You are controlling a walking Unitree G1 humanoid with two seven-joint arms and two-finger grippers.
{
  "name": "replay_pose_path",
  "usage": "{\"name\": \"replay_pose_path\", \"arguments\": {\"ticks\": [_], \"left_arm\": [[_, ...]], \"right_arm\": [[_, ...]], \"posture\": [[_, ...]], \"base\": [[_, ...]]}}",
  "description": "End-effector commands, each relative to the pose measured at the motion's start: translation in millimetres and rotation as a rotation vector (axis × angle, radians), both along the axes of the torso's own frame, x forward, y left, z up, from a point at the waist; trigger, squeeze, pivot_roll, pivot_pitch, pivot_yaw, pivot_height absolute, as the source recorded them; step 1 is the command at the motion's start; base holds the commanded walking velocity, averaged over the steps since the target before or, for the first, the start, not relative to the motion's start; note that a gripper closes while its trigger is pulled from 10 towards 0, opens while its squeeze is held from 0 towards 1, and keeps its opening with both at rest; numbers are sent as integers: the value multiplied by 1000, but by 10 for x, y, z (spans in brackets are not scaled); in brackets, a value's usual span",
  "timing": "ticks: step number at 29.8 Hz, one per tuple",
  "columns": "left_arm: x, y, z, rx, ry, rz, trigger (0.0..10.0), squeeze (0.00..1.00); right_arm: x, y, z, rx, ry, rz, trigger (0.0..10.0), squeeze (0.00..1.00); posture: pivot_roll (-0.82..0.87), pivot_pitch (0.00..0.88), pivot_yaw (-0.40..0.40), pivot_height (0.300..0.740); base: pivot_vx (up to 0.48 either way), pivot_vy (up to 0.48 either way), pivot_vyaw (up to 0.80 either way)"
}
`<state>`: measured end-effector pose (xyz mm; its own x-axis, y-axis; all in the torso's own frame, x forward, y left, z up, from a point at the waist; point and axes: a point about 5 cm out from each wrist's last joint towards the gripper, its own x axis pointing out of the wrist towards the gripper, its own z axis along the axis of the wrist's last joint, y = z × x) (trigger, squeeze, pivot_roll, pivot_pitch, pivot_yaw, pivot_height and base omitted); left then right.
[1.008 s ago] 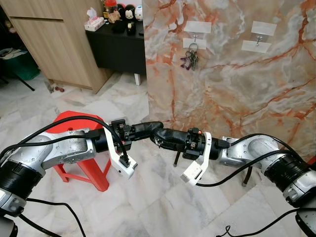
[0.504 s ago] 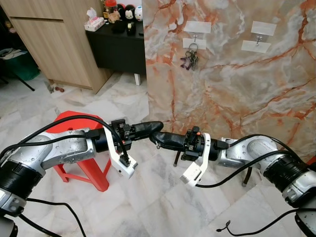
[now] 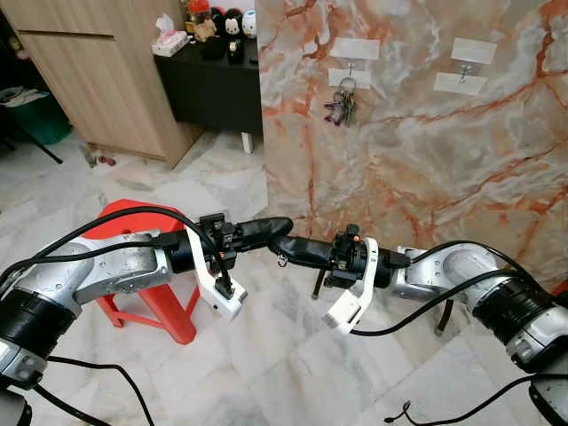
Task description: Hang keys on a hook
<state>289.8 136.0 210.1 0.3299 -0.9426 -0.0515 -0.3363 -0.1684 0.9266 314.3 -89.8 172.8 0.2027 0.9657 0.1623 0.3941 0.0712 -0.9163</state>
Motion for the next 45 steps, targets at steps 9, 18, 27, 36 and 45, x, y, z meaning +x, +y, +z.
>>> {"name": "replay_pose_path", "arguments": {"ticks": [9,18,27,36,45], "left_arm": [[-41,6,-14,-53,59,-2,10000,0],[-13,33,-16,-92,136,46,10000,1000],[10,81,-42,-97,161,80,10000,1000],[120,536,-330,-148,294,365,10000,753],[16,890,-824,-293,481,638,10000,0]], "right_arm": [[-3,39,-23,-7,21,-3,0,0],[3,42,-24,-8,29,-4,0,0],[-2,53,-23,3,40,-3,0,0],[144,-46,13,227,225,-196,0,0],[258,-104,-255,624,719,-465,0,0]], "posture": [[150,126,37,740],[150,126,33,740],[152,128,33,740],[146,128,36,740],[137,133,23,740]], "base": [[0,0,0],[0,0,0],[0,0,0],[0,0,0],[0,0,0]]}}
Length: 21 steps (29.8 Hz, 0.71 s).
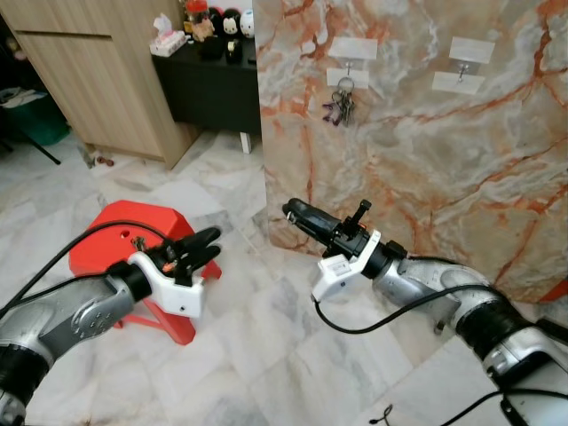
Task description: Hang keys on a hook
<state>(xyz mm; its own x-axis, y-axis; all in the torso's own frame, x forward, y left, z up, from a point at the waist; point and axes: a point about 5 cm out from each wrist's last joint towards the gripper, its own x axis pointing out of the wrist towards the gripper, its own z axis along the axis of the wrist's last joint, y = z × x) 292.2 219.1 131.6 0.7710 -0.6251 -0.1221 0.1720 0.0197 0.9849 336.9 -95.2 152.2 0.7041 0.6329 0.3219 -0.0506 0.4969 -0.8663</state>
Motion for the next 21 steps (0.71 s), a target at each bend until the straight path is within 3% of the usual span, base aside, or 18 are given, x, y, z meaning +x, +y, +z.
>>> {"name": "replay_pose_path", "arguments": {"ticks": [1,3,4,5,6,9,11,14,19,21], "left_arm": [[-24,64,-87,-65,27,86,10000,0],[-34,66,-117,-74,35,99,10000,0],[-70,123,-250,-113,66,176,10000,0],[-70,123,-250,-113,66,176,10000,0],[-125,165,-392,-144,103,239,10000,0],[-176,182,-505,-172,135,285,10000,0],[-275,229,-753,-240,206,411,10000,0],[-302,247,-822,-273,225,462,10000,0],[-457,249,-1133,-381,327,619,10000,0],[-484,250,-1180,-397,341,646,10000,0]], "right_arm": [[28,-52,-74,164,155,-86,0,0],[26,-54,-87,195,173,-101,0,0],[29,-83,-125,311,229,-171,0,0],[29,-83,-125,311,229,-171,0,0],[34,-129,-123,379,230,-232,0,0],[55,-186,-91,428,216,-288,0,0],[130,-371,-35,587,261,-443,0,0],[142,-417,-29,639,276,-478,0,0],[143,-562,-41,859,277,-670,0,0],[139,-565,-43,892,277,-692,0,0]], "posture": [[140,135,22,740],[140,135,22,740],[133,130,17,740],[133,130,17,740],[131,127,16,740],[120,126,6,740],[109,111,-1,740],[108,107,-1,740],[100,74,-5,740],[98,67,-4,740]], "base": [[0,0,0],[0,0,0],[0,0,0],[0,0,0],[0,0,0],[0,0,0],[0,0,0],[0,0,0],[0,0,0],[0,0,0]]}}
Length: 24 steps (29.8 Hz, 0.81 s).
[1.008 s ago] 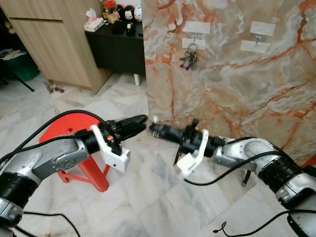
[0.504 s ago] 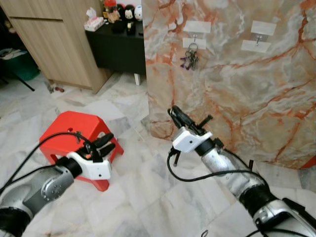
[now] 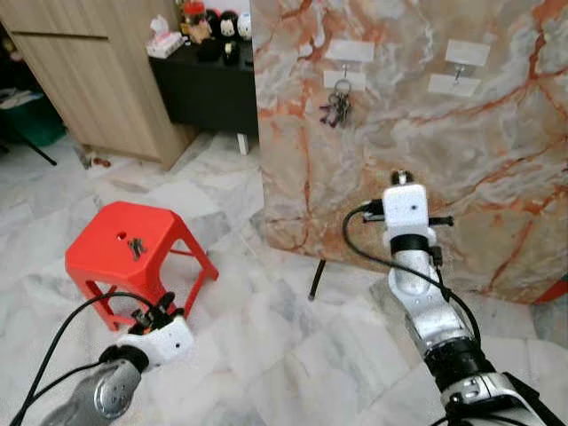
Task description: Hang keys on a hook
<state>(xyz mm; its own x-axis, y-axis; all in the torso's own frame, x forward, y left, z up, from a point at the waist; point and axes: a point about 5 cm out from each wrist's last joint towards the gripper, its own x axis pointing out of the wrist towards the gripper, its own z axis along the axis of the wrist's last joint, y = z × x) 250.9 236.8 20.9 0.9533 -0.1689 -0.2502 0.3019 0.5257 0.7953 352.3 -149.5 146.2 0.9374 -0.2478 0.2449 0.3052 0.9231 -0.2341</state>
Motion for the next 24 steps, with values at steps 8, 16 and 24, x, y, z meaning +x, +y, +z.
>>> {"name": "replay_pose_path", "arguments": {"ticks": [8,16,24], "left_arm": [[-234,46,-341,-74,138,154,10000,0],[-288,2,-432,-96,167,182,10000,0],[-418,46,-599,-240,295,329,10000,0]], "right_arm": [[-1,-3,25,91,40,-92,10000,0],[8,-104,60,146,37,-168,10000,0],[75,-90,29,247,113,-184,10000,0]], "posture": [[82,28,-5,740],[79,27,-13,740],[66,41,-20,740]], "base": [[0,0,0],[0,0,0],[0,0,0]]}}
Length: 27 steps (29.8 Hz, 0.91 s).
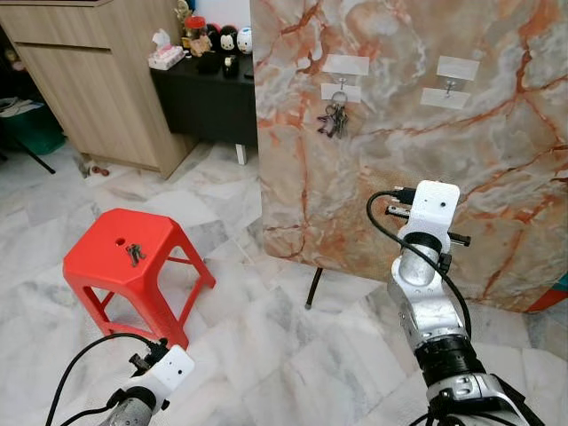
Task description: Hang keys on a hook
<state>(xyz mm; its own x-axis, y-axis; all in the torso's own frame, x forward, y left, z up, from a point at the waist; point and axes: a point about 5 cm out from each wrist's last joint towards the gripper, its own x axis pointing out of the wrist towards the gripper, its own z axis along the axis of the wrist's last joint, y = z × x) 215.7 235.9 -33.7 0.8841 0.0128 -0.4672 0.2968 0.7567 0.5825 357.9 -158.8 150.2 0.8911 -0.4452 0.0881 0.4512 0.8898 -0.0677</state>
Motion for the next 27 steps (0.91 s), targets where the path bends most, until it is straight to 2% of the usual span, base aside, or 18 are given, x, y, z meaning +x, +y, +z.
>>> {"name": "replay_pose_path", "arguments": {"ticks": [1,2,4,10,16,27], "left_arm": [[-83,62,-71,-57,57,81,10000,0],[-107,68,-89,-100,62,125,10000,0],[-130,75,-104,-128,63,154,10000,0],[-243,101,-184,-224,114,231,10000,0],[-297,102,-224,-261,142,261,10000,0],[-315,47,-249,-279,157,243,10000,0]], "right_arm": [[26,-13,-30,48,39,-17,10000,0],[34,-50,-54,82,60,-40,10000,0],[38,-82,-44,90,61,-57,10000,0],[47,-112,46,64,33,-87,10000,0],[57,-99,42,78,43,-100,10000,0],[48,-153,10,112,46,-118,10000,0]], "posture": [[62,41,-21,740],[60,42,-21,740],[58,42,-25,740],[54,48,-27,740],[54,49,-27,740],[57,32,-27,740]], "base": [[0,0,0],[0,0,0],[0,0,0],[0,0,0],[0,0,0],[0,0,0]]}}
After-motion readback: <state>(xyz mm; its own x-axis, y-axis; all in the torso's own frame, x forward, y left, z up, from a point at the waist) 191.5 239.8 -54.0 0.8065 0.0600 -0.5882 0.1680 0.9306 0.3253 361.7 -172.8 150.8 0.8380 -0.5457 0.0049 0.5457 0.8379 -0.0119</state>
